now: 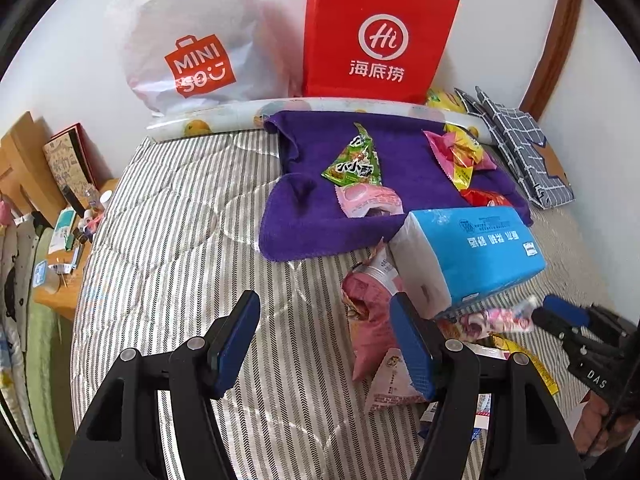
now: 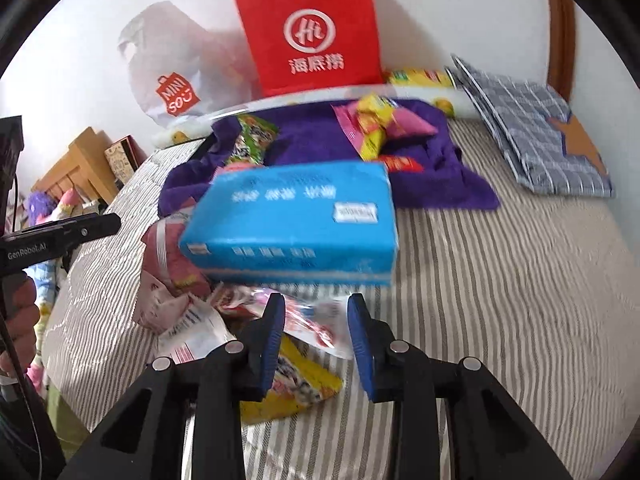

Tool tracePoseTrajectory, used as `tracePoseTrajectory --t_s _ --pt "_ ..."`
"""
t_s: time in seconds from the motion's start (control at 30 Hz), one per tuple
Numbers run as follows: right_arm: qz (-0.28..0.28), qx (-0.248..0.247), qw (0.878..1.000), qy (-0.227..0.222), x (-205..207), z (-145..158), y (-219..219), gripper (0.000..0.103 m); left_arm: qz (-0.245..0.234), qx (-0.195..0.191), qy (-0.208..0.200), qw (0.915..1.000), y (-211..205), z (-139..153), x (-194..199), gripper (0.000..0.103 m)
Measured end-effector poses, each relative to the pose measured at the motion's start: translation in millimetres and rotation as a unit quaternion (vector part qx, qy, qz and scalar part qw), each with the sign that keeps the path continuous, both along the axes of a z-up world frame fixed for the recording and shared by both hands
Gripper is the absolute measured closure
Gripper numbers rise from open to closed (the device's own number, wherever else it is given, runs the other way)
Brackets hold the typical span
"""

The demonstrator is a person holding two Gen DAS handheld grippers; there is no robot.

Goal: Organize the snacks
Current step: 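Grasp the pink bear ice-pop packet with the right tool while the left tool grasps a maroon chip bag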

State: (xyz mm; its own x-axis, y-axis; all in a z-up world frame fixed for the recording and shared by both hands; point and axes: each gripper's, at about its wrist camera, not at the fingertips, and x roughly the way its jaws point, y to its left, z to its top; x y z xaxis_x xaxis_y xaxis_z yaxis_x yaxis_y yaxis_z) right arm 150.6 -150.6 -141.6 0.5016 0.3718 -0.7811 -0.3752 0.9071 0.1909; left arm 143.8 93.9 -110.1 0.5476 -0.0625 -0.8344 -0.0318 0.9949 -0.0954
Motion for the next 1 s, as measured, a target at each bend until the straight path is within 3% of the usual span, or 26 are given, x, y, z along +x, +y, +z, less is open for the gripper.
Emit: tracePoseTrajectory --t_s 0.1,0.23,0.5,0.67,0.73,0.77,1.0 --pt "0.013 -0.001 1.0 -0.011 5.4 6.2 7.0 0.072 0.001 0.001 0.001 1.0 1.9 -0.2 0.4 0.036" --pt "0.066 -0.012 0.998 0.008 13.9 -1.0 28.6 0.072 0.006 -0.002 0.001 1.0 5.4 -0.8 3.5 0.036" --pt "0.131 -0.083 0.987 0.031 23.6 -29.0 56.5 0.051 0.011 -0.002 0.008 0.9999 13.6 -6.6 2.7 0.036" --pt "0.148 -0.108 0.982 0.047 27.4 -42.2 57.2 0.049 0.014 -0.01 0.013 0.9998 16.5 -9.2 2.2 0.036" --pt "0.149 -0.103 0.982 0.049 27.8 -43.9 52.5 0.055 0.014 -0.011 0.014 0.9998 15.7 -9.7 1.5 0.036" --pt "0.15 -0.097 0.983 0.049 27.6 -42.8 49.4 0.073 0.013 -0.009 0.014 0.9998 14.8 -9.9 1.0 0.036" --pt "0.165 -0.087 0.982 0.027 9.5 -27.0 32.8 0.089 0.009 -0.008 0.013 0.9998 10.9 -11.0 -2.1 0.036"
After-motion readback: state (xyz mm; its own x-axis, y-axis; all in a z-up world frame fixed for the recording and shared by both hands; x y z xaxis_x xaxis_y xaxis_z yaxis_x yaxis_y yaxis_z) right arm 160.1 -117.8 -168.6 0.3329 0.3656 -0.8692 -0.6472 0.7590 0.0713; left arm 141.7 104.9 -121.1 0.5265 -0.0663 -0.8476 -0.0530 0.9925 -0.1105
